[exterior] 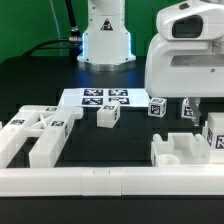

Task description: Assemble chair

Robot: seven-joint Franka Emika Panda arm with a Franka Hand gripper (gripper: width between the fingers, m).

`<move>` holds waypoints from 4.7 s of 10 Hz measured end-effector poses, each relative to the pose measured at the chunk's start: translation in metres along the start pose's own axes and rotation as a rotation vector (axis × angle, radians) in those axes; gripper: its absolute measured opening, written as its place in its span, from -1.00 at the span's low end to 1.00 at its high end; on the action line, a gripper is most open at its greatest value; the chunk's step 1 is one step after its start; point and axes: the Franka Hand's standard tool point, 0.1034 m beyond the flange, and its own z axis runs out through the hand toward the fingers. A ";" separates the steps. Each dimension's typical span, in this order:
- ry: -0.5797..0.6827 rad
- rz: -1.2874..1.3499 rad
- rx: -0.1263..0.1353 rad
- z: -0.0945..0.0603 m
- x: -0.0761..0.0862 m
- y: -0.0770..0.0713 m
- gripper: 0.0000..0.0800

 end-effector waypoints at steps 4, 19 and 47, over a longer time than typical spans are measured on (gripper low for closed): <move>-0.001 0.144 0.002 0.000 0.000 0.000 -0.28; 0.027 1.034 0.086 0.001 0.006 -0.007 0.27; 0.057 0.727 0.062 0.003 0.008 -0.003 -0.28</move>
Offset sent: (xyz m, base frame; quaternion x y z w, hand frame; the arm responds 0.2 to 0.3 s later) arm 0.0000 0.0000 0.0000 0.0000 0.0000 0.1296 0.9916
